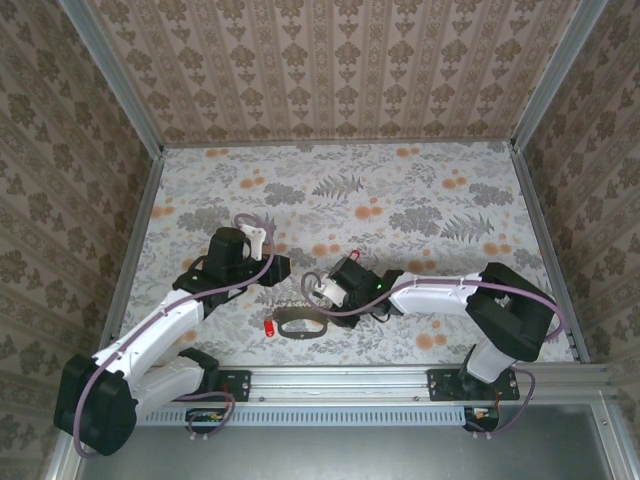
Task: Put the keys on the keyring
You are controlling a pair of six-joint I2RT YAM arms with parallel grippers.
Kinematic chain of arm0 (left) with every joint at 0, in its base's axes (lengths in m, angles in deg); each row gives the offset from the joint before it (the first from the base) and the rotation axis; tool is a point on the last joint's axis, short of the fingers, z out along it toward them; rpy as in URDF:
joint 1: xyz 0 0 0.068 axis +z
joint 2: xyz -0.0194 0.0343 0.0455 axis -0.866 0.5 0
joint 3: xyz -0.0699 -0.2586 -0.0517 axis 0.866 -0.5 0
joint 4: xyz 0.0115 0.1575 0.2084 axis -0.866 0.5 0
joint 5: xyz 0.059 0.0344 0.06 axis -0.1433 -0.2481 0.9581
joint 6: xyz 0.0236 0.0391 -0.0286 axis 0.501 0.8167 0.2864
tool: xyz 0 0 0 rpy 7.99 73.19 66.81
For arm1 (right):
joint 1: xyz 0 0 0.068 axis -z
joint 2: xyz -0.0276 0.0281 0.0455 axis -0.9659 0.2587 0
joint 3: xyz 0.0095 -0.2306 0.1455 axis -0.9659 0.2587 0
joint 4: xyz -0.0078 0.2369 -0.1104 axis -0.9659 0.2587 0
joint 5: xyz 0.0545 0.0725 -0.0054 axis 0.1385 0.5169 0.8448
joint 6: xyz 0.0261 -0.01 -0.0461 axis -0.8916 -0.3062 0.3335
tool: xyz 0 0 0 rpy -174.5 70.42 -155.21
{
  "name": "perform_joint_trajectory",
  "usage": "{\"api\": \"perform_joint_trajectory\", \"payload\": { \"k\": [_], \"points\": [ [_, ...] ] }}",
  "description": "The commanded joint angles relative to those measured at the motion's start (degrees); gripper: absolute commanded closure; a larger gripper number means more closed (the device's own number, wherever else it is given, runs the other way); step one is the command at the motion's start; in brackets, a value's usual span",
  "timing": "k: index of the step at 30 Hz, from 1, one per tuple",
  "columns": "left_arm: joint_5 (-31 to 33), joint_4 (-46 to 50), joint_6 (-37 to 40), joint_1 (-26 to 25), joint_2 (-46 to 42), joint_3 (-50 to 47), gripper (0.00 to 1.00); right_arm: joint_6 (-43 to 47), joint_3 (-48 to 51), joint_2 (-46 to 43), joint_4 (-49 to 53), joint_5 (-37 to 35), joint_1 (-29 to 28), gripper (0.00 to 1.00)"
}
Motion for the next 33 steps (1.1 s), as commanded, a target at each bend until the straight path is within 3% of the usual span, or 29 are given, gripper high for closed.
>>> {"api": "perform_joint_trajectory", "payload": {
  "k": [1,15,33],
  "points": [
    [0.6,-0.3,-0.9,-0.4,-0.4,-0.1,0.64,1.3,-1.9,1.1,1.3,0.6,-0.3,0.76],
    [0.5,0.1,-0.7,-0.4,-0.4,0.5,0.64,1.7,-3.0,2.5,2.7,-0.7,-0.3,0.75],
    [0.5,0.3,-0.8,-0.4,-1.2,0.2,0.64,1.3,-1.7,-0.4,1.7,-0.2,-0.2,1.0]
  ]
}}
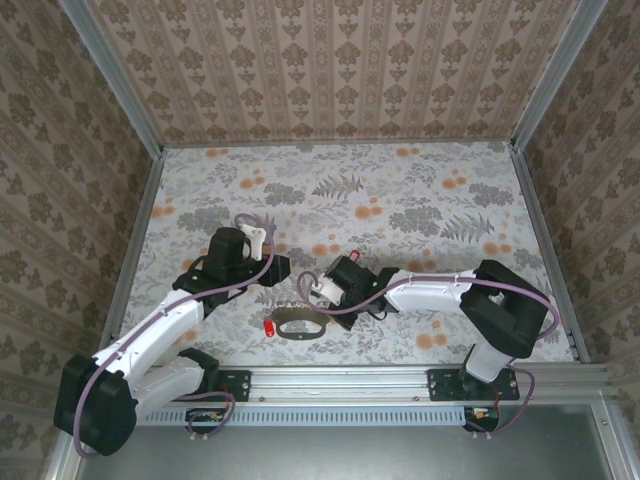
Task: Put the keys on the keyring
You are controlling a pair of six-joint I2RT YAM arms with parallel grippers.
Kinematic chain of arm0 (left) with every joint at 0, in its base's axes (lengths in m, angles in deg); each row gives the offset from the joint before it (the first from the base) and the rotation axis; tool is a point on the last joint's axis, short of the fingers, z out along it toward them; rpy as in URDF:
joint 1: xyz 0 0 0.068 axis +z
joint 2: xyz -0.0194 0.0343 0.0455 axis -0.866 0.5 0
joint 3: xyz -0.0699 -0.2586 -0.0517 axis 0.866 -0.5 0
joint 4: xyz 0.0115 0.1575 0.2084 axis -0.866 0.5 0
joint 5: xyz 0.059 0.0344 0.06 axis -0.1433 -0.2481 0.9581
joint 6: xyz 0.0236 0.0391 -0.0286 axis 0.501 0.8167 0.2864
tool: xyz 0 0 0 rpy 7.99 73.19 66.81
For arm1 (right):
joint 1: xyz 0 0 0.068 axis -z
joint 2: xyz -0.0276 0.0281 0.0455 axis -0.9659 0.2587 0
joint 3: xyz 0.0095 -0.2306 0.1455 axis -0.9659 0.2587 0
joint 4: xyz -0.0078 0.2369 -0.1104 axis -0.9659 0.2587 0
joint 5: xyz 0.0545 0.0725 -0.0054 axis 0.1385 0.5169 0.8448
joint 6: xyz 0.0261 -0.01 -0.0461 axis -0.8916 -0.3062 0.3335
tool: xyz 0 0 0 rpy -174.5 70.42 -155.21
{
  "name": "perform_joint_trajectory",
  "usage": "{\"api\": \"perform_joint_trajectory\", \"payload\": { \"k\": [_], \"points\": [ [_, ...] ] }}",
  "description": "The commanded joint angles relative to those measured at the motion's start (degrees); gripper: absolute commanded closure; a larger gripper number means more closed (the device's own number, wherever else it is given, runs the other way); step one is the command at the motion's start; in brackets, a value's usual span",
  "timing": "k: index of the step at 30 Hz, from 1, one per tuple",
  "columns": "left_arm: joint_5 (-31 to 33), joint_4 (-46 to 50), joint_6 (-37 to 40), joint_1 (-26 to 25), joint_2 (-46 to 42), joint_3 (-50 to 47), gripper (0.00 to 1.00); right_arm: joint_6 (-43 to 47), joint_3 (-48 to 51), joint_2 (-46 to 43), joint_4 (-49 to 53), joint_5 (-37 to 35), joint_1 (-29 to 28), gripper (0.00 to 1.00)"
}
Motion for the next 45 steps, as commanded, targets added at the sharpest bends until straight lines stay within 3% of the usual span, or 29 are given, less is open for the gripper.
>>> {"api": "perform_joint_trajectory", "payload": {
  "k": [1,11,20,25,33,45],
  "points": [
    [0.6,0.3,-0.8,-0.4,-1.3,0.2,0.64,0.0,0.7,-3.1,-0.2,1.0,-0.2,1.0],
    [0.8,1.7,-0.3,-0.9,-7.6,0.7,0.69,-2.1,6.4,-20.9,-9.3,8.9,0.6,1.0],
    [-4.0,-4.6,2.0,-5.2,-21.2,-1.2,0.73,-13.2,8.1,-32.6,-25.4,17.8,4.7,1.0],
    [-8.7,-11.2,3.4,-10.3,-27.7,-2.7,0.67,-20.8,8.2,-34.0,-35.0,21.8,5.7,1.0],
    [-14.0,-14.8,4.9,-15.2,-26.1,-1.3,0.63,-29.2,9.1,-33.1,-47.8,24.4,5.9,1.0],
    [-14.9,-16.2,6.7,-17.1,-24.6,1.8,0.64,-33.1,9.9,-30.5,-55.3,28.9,6.0,1.0]
  ]
}}
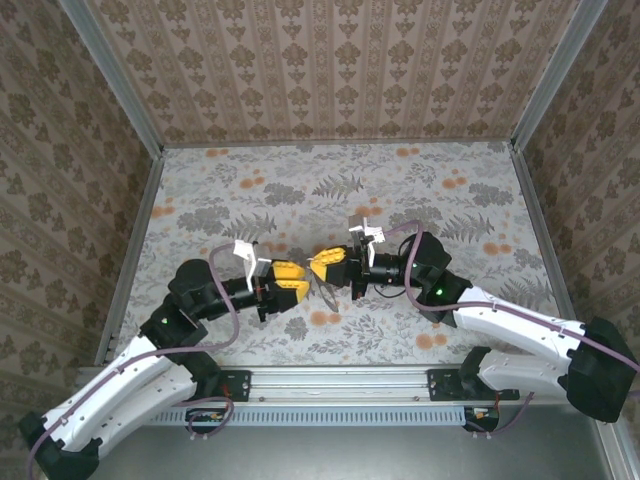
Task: Put the keys on the keyring
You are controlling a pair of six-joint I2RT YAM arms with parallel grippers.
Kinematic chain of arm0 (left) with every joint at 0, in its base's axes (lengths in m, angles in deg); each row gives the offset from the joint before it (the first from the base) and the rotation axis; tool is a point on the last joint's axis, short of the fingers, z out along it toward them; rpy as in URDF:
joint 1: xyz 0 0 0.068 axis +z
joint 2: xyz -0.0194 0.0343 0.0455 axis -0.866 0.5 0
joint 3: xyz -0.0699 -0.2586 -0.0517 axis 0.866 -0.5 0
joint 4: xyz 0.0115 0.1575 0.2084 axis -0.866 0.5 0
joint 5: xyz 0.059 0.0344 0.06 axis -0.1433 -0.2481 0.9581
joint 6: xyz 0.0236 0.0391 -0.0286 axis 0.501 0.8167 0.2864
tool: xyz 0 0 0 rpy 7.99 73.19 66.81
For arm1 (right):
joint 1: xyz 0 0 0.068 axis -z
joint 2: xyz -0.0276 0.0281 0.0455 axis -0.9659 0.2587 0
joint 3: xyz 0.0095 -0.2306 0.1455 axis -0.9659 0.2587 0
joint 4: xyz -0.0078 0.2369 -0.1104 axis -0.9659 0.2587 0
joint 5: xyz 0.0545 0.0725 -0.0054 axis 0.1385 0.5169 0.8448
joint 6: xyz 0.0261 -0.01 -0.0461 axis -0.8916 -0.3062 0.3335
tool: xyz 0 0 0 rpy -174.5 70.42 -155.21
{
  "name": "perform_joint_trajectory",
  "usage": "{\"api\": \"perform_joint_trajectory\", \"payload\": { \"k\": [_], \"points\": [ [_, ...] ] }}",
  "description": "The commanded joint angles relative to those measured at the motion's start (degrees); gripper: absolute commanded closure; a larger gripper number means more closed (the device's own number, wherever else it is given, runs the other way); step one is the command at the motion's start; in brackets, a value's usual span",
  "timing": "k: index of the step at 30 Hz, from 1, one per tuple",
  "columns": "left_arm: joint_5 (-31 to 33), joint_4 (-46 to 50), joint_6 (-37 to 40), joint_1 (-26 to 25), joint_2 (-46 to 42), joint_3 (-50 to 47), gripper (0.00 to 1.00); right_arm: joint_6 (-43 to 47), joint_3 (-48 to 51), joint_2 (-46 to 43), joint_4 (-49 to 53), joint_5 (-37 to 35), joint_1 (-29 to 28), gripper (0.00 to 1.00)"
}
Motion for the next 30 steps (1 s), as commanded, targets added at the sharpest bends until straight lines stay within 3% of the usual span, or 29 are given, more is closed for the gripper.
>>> {"api": "perform_joint_trajectory", "payload": {
  "k": [1,25,26,27,28,30],
  "points": [
    [-1.7,-3.0,1.6,-0.3,0.2,2.8,0.64,-1.9,0.6,0.3,-5.4,3.0,0.3,1.0],
    [-1.0,-4.8,2.6,-0.3,2.1,4.7,0.68,-3.2,1.2,0.1,-7.4,8.1,-0.1,1.0],
    [-1.1,-4.9,2.6,-0.3,2.2,4.7,0.72,-3.1,1.3,0.2,-7.4,8.1,-0.1,1.0],
    [-1.4,-5.1,2.8,-0.3,2.3,4.7,0.83,-3.2,1.3,0.2,-7.4,8.1,-0.2,1.0],
    [-1.5,-5.1,2.9,-0.3,2.3,4.8,1.0,-3.1,1.4,0.1,-7.4,8.1,-0.2,1.0],
    [-1.6,-5.1,3.0,-0.3,2.3,4.7,1.0,-3.0,1.3,0.0,-7.4,8.1,-0.3,1.0]
  ]
}}
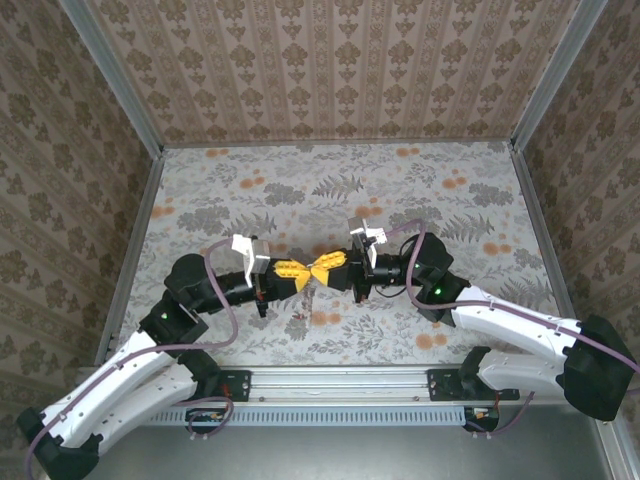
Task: Put the keys on the keyring
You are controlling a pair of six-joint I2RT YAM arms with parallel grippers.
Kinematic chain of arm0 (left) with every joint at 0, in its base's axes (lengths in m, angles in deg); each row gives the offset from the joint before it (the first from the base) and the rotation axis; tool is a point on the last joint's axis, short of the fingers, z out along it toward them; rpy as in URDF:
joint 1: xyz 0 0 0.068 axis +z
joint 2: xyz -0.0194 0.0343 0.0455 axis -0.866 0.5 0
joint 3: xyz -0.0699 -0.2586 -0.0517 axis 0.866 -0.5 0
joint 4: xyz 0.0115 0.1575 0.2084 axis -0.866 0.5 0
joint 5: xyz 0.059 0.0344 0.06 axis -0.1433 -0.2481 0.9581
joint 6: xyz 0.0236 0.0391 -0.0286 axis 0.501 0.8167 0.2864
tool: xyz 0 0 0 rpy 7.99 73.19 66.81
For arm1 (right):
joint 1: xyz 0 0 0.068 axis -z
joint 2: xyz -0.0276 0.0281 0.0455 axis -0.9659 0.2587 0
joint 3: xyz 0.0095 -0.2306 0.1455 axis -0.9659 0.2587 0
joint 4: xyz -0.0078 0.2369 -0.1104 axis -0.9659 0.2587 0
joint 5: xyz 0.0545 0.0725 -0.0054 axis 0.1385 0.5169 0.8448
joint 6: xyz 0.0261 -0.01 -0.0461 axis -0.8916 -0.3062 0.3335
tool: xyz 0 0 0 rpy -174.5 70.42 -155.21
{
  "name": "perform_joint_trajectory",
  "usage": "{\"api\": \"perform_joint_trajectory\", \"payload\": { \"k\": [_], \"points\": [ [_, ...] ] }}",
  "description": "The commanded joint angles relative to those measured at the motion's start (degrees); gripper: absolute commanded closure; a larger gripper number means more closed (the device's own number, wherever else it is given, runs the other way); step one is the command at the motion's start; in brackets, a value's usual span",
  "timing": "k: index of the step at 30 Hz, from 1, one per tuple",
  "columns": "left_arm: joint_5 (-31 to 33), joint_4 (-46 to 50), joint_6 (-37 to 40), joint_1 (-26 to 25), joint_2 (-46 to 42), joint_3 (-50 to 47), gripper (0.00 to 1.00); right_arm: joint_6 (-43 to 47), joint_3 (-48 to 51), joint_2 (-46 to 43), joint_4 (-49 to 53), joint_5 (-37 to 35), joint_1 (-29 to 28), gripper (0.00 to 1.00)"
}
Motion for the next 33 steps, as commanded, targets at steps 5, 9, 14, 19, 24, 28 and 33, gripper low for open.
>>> {"api": "perform_joint_trajectory", "payload": {
  "k": [5,9,14,19,24,28,33],
  "points": [
    [-0.6,-1.9,1.4,-0.3,-0.9,1.3,1.0,0.2,0.9,-1.3,-2.4,2.5,-0.7,1.0],
    [-0.5,-1.1,1.9,-0.2,-1.5,1.0,1.0,0.5,1.1,-1.7,-2.3,2.5,-0.8,1.0],
    [-0.7,-1.1,2.5,-0.2,-1.6,1.3,1.0,3.9,1.7,-2.9,1.0,0.8,-1.3,1.0],
    [-0.7,3.6,5.5,-0.3,-1.2,3.2,1.0,7.6,1.0,-4.7,8.7,-1.5,-1.4,0.85],
    [-0.7,6.7,7.6,-0.7,-0.4,4.5,1.0,11.3,0.3,-7.2,15.1,-3.6,-1.4,0.86],
    [-2.4,8.3,9.1,-1.4,0.9,5.2,1.0,12.9,-0.8,-7.2,18.8,-4.3,-1.4,0.86],
    [-1.5,14.1,12.4,-2.6,2.2,7.5,1.0,17.3,-3.0,-10.0,27.8,-5.6,-1.4,0.74]
  ]
}}
